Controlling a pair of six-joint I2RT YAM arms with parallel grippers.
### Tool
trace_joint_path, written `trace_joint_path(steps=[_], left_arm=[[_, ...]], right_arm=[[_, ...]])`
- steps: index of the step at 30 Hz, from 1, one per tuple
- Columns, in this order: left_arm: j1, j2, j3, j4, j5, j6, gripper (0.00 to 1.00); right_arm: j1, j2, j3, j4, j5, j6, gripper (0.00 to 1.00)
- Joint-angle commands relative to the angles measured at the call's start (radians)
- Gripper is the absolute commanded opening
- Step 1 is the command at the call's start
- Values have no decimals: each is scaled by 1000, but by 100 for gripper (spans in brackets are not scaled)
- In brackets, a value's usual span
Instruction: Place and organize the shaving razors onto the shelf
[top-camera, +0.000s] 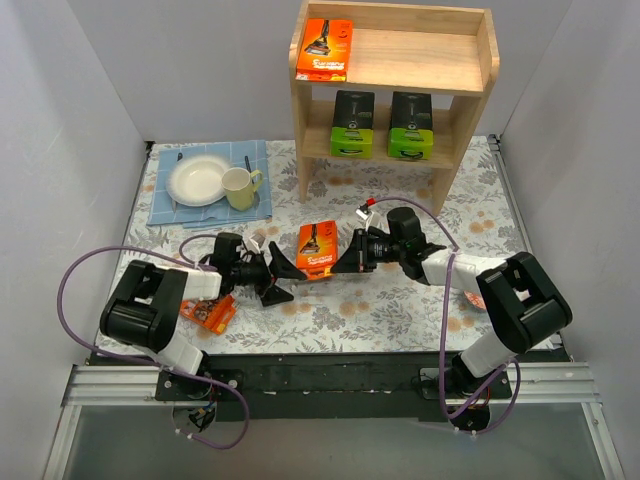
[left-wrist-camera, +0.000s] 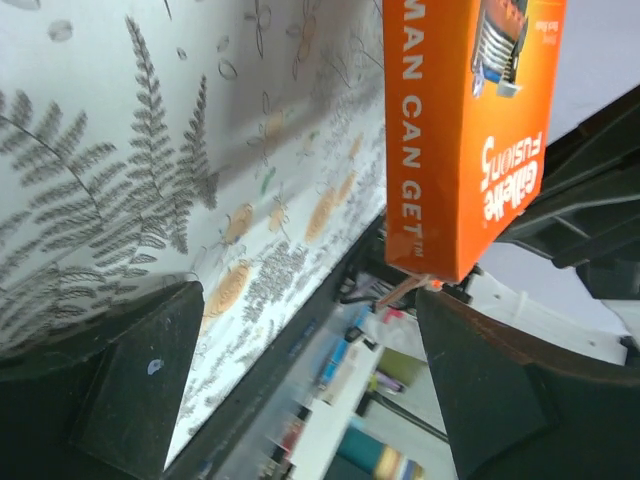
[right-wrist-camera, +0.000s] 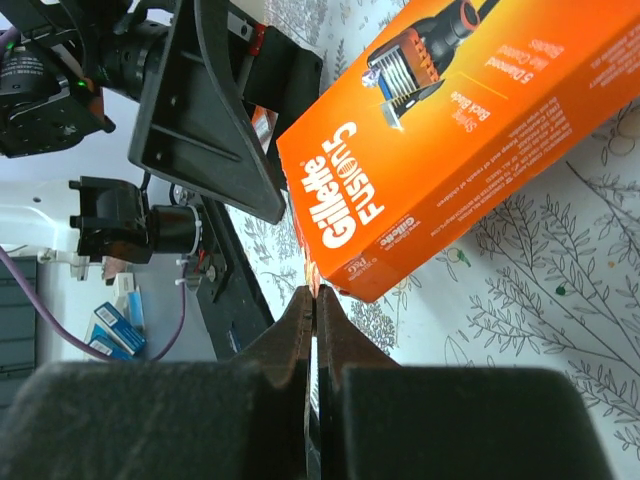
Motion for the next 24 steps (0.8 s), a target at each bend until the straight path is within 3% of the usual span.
trace_joint_path(steps=[1,5,8,12,13,16,20,21,23,24], left_arm=[[-1,62,-28,309,97,-211,89],[-2,149,24,484,130,-311,88],[-10,191,73,497,141,-353,83],[-32,212,87,506,160,-380,60],[-38,211,85,502,161,-388,49],[-61,194,85,467,161,-390,35],[-87,139,110,344,152,-300,26],[-90,113,123,306,150,-250,24],[-93,88,182,189,150,-166,21],[-93,65,206,148,155,-59,18]], right_arm=[[-1,0,10,-26,-36,-4,1],[0,11,-2,-21,-35,-4,1],[0,12,-10,-7,-30,4,1],[-1,6,-10,-6,-21,6,1],[-1,6,-10,-4,-19,3,1],[-9,2,-8,-13,-12,-16,1],[-42,-14,7,-73,-6,-68,1],[-65,-23,19,-131,-24,-92,13],[-96,-37,78,-227,-53,-225,26],[-133,-43,107,-374,-64,-288,36]])
